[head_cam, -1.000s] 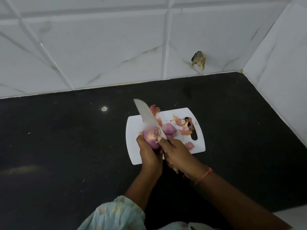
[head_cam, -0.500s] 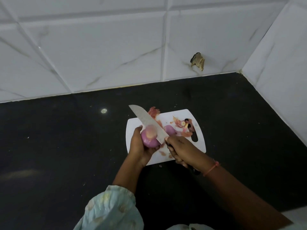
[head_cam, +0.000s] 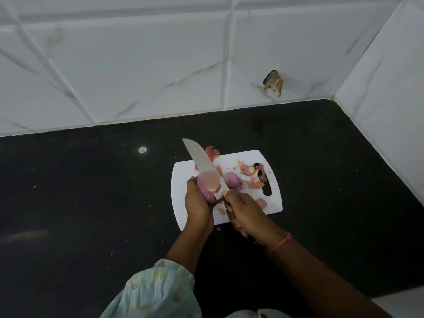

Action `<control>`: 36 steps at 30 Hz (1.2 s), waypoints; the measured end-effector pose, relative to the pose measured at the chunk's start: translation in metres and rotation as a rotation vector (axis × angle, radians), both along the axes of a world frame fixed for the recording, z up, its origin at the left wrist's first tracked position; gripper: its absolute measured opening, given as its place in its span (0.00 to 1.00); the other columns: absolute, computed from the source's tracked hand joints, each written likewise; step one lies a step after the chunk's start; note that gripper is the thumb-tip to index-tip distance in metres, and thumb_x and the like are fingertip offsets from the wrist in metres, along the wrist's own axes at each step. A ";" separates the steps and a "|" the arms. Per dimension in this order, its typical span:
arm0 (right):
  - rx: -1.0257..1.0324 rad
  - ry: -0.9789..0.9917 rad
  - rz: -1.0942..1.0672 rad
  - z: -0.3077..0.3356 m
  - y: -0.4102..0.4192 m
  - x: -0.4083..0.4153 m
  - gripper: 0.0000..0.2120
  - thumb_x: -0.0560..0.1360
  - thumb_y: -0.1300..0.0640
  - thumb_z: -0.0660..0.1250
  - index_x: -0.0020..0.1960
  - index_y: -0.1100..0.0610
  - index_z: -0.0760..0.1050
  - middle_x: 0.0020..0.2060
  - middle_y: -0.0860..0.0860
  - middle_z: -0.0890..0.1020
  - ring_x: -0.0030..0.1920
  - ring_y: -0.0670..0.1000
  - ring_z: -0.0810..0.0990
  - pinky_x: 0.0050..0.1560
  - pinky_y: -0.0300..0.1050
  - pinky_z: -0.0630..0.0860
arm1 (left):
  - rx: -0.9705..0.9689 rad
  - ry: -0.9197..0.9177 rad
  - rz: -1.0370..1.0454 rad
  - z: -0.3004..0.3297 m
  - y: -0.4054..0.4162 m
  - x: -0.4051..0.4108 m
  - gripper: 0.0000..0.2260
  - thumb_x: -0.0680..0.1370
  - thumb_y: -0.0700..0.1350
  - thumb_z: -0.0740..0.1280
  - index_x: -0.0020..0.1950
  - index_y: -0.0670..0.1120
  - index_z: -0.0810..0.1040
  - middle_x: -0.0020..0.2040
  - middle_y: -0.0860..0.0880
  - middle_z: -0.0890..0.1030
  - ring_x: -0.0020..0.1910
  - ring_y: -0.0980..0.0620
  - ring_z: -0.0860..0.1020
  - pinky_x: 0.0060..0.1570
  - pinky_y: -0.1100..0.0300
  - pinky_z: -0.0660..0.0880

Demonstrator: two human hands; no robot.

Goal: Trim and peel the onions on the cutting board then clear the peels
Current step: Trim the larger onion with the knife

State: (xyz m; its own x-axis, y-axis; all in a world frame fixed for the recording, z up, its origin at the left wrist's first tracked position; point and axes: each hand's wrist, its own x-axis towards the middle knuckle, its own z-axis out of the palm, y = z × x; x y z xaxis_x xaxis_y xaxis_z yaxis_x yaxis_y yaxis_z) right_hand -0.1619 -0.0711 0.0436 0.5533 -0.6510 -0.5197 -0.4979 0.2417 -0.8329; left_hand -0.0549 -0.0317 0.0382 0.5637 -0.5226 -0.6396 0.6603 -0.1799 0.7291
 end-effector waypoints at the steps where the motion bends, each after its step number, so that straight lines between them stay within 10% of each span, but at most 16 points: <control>1: 0.012 0.015 -0.012 0.000 -0.001 0.002 0.18 0.82 0.49 0.54 0.35 0.52 0.68 0.25 0.49 0.68 0.20 0.43 0.66 0.24 0.40 0.63 | 0.009 -0.027 -0.005 -0.003 0.002 -0.003 0.19 0.85 0.55 0.52 0.57 0.47 0.80 0.50 0.45 0.85 0.50 0.45 0.84 0.59 0.47 0.79; 15: -0.186 0.147 -0.068 0.005 -0.009 0.004 0.31 0.73 0.30 0.60 0.61 0.55 0.75 0.44 0.51 0.81 0.31 0.48 0.77 0.23 0.36 0.69 | -0.177 -0.085 -0.277 -0.018 0.014 -0.004 0.16 0.86 0.57 0.49 0.60 0.56 0.75 0.54 0.56 0.85 0.55 0.54 0.83 0.53 0.60 0.78; 23: -0.389 -0.005 -0.127 -0.005 -0.018 0.005 0.42 0.64 0.22 0.60 0.59 0.56 0.79 0.46 0.48 0.85 0.44 0.46 0.84 0.47 0.47 0.83 | -0.188 -0.284 -0.409 -0.012 0.019 0.009 0.27 0.77 0.65 0.56 0.71 0.52 0.65 0.64 0.49 0.79 0.57 0.48 0.83 0.50 0.56 0.81; 36: -0.437 -0.058 -0.094 -0.017 -0.013 0.008 0.40 0.68 0.25 0.62 0.66 0.55 0.75 0.54 0.48 0.84 0.56 0.46 0.82 0.57 0.45 0.80 | -0.116 0.082 -0.155 -0.003 0.011 -0.003 0.19 0.84 0.52 0.60 0.73 0.48 0.65 0.55 0.49 0.81 0.51 0.50 0.83 0.48 0.57 0.82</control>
